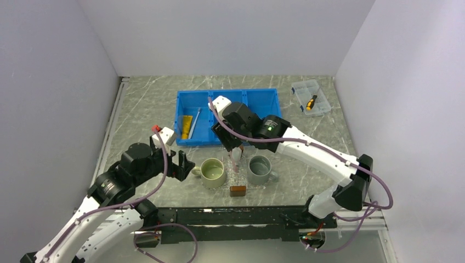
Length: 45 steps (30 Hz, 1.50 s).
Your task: Prepare toiletry sets of a toothbrush and toothpaste on the tray
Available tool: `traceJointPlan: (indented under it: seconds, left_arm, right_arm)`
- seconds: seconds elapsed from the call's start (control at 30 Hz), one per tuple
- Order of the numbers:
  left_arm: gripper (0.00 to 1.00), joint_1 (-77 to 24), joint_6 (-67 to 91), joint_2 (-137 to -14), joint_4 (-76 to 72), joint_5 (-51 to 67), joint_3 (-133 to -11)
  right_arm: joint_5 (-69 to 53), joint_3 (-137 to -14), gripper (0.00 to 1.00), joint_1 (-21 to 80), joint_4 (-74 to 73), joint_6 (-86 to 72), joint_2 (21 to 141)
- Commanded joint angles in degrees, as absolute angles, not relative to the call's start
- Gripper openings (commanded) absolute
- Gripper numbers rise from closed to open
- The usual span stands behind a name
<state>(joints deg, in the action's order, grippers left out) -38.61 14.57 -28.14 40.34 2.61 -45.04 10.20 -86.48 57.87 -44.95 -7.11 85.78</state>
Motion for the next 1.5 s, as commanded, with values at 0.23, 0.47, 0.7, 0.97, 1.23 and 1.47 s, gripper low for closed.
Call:
traceJointPlan:
  seconds: [0.23,0.47,0.7,0.97,1.23,1.47]
  left_arm:
    - [0.99,-38.6,15.4,-43.8,41.5,-8.1,-54.8]
    - [0.99,-35.0,14.0,-56.3,39.7,-5.9,-61.9]
    - [0.95,-26.2,13.8,-67.8,38.4,1.8,-68.3]
    - [0.86,-23.3,13.0,-81.8,39.8,4.1,-78.4]
    - [0.72,-21.4,13.1,-96.1,41.0,3.8,-87.1]
    - [0.64,-20.0,14.1,-105.8,41.0,2.7,-91.7]
  right_arm:
    - [15.2,-81.7,0.56,58.1,-41.3,-7.8,73.7]
    - [15.9,-75.0,0.55,58.1,-40.6,-10.1,64.5]
    - [14.9,-69.4,0.55,58.1,-39.8,-12.0,56.4]
    - [11.9,-66.4,0.53,58.0,-39.8,-13.1,50.8]
    - [11.6,-63.6,0.53,58.1,-40.8,-13.3,46.0]
    - [11.4,-62.7,0.53,58.1,-41.9,-13.3,43.2]
